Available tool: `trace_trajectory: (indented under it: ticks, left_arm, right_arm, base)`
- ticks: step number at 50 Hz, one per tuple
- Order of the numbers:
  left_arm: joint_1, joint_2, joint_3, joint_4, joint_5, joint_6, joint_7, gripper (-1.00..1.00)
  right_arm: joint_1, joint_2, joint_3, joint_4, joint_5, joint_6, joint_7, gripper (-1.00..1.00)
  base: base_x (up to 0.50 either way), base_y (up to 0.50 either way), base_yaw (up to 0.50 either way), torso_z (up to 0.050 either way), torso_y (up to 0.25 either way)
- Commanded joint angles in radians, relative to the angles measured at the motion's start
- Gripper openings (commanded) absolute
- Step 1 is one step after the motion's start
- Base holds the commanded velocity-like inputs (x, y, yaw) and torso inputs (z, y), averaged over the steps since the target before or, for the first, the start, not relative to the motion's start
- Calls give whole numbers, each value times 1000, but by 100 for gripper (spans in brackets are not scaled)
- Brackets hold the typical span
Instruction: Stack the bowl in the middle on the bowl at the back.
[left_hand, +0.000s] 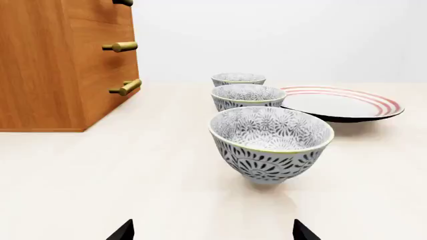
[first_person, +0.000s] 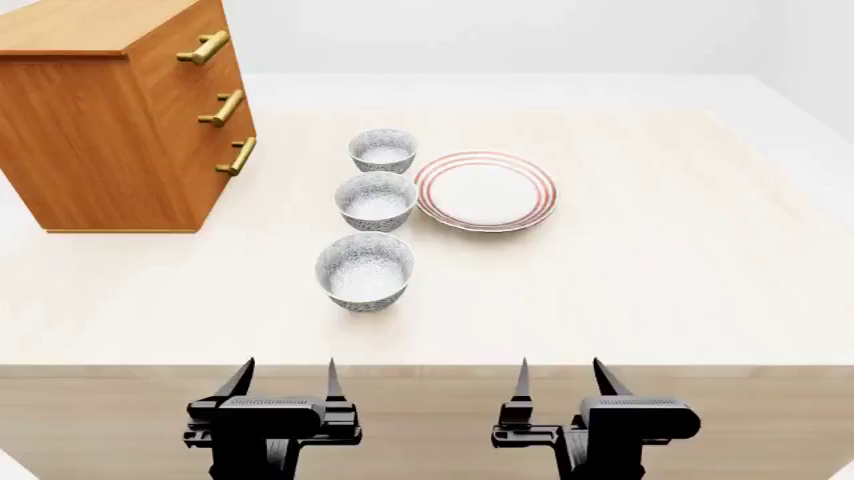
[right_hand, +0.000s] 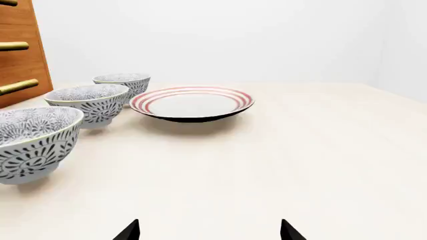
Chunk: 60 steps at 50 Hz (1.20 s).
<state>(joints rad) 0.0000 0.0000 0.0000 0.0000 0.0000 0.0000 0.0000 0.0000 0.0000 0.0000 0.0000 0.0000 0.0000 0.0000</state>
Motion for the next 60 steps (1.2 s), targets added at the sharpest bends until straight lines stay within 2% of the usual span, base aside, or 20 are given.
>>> trace_trajectory:
  ticks: [1, 17, 27, 36, 42, 46, 50, 60]
  left_arm:
    - [1, -15, 16, 10, -21, -18, -18, 100]
    - [-33, -93, 77, 164, -52, -194, 8, 100]
    - [-145, -133, 85, 304, -57, -429, 5, 100]
    - [-296, -175, 85, 378, -92, -640, 40, 100]
    - [-410, -183, 92, 360, -116, -756, 62, 100]
    - [-482, -191, 106, 330, -118, -780, 74, 100]
    - [-559, -174, 78, 320, -159, -892, 80, 100]
    - [-709, -187, 98, 218, -171, -916, 113, 100]
  right_arm:
    - [2, 14, -20, -7, 18, 9, 21, 100]
    - [54, 64, -60, -152, 77, 173, 72, 100]
    - [142, 104, -65, -267, 75, 312, 98, 100]
    - [261, 148, -72, -346, 82, 515, 91, 100]
    - [334, 159, -45, -355, 129, 595, 71, 100]
    - [381, 174, -36, -364, 151, 642, 55, 100]
    - [421, 182, -19, -362, 175, 687, 46, 100]
    - [516, 219, -32, -340, 197, 778, 19, 100]
  base:
    - [0, 0, 0, 0, 0]
    - [0, 0, 0, 0, 0]
    - [0, 0, 0, 0, 0]
    - [0, 0, 0, 0, 0]
    - [0, 0, 0, 0, 0]
    - [0, 0, 0, 0, 0]
    - [0, 0, 0, 0, 0]
    - [0, 0, 0, 0, 0]
